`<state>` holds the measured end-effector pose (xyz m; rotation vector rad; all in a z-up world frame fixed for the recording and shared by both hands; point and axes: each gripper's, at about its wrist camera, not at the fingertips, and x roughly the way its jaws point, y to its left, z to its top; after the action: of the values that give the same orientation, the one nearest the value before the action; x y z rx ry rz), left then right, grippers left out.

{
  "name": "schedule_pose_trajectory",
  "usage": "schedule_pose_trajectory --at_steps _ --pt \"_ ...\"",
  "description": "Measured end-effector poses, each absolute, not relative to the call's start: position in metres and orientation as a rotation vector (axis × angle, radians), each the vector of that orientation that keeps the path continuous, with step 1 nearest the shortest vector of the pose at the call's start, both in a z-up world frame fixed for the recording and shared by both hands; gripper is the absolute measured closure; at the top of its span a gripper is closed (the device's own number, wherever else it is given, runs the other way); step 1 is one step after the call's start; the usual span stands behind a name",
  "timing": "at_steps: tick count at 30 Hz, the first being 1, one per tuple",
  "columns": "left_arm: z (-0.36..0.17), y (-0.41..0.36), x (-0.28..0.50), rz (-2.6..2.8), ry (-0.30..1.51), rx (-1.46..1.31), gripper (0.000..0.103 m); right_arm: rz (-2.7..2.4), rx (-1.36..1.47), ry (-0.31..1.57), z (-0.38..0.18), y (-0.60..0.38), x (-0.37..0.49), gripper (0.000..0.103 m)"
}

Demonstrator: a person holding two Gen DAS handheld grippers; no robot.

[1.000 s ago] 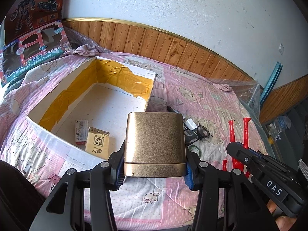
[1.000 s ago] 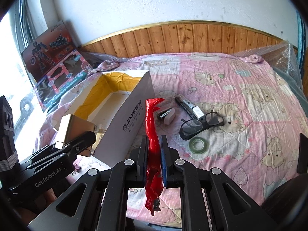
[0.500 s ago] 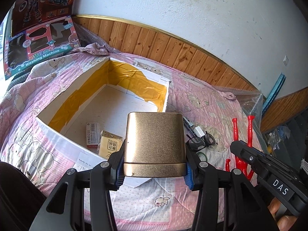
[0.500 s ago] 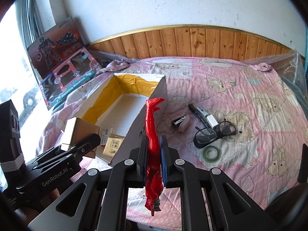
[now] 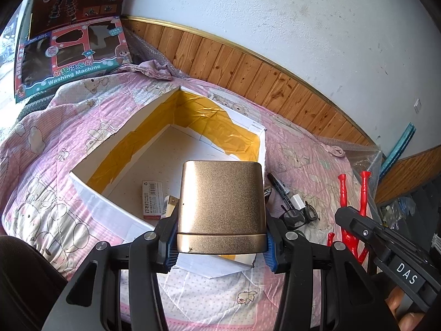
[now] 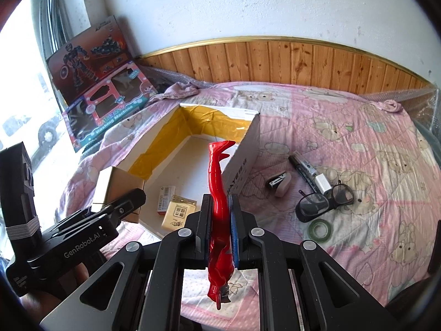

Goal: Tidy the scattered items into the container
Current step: 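Carry the red figure and bronze tin over the cardboard box with both tools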

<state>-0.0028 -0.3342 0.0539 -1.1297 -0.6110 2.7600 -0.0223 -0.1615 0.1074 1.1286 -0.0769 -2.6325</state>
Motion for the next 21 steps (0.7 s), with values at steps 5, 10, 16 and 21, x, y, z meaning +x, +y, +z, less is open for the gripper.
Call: schedule_pose_trajectory --at_steps 5,10,16,21 --pt "0.051 -0.349 -0.005 2.768 -0.649 -1.135 0.054 -2.614 1.129 -0.057 0.107 -0.175 -0.026 0.091" --pt "0.048 -0.363 -0.006 2.781 -0.682 -1.136 0.054 -2.597 1.123 -0.035 0.108 -0.188 -0.031 0.091" --pt "0.047 -0.378 -0.008 2.794 -0.718 -1.134 0.054 -2.576 1.118 -0.014 0.109 -0.203 -0.036 0.091" --pt "0.046 -0.390 -0.010 2.809 -0.739 -1.129 0.054 -2.556 1.113 0.009 0.109 -0.216 -0.042 0.091"
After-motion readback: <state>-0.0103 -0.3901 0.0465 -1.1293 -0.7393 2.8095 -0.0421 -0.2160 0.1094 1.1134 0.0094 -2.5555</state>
